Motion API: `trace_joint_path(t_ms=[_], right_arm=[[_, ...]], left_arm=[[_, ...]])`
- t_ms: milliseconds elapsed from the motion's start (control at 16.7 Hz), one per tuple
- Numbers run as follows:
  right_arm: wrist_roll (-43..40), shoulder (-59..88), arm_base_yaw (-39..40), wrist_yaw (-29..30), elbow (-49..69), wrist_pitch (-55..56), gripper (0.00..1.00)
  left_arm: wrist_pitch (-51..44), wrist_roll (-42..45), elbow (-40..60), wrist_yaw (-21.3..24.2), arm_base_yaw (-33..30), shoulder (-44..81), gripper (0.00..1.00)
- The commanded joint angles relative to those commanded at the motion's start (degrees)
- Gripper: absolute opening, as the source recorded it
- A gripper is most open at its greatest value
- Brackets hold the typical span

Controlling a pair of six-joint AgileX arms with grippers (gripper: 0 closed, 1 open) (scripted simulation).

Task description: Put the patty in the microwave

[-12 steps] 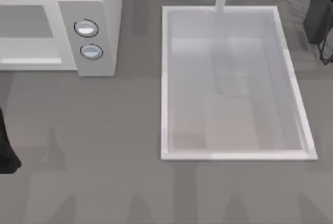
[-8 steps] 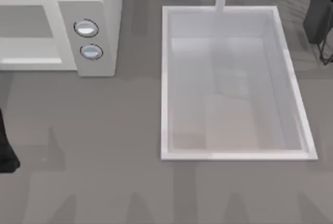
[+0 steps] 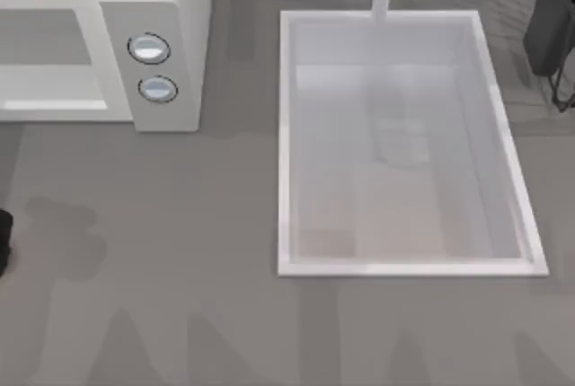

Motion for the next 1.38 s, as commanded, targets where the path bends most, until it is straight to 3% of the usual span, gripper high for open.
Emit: trace_joint_path(t_ms=[480,780,1020,1380], right_arm=[[0.0,0.0,0.0,0.0,0.0,0.0,1.00],[0.0,0.0,0.0,0.0,0.0,0.0,1.00],[0.0,0.0,0.0,0.0,0.0,0.0,1.00],[0.0,0.0,0.0,0.0,0.0,0.0,1.00]], left_arm=[[-21.4,27.3,29.3,0.4,4.2,43.5,1.00],[-32.8,40.5,42.0,0.2,6.3,64.1,1.00],[-38.3,46.1,46.5,0.2,7.2,72.5,1.00],[-38.6,46.5,46.7,0.2,7.0,73.0,1.00]])
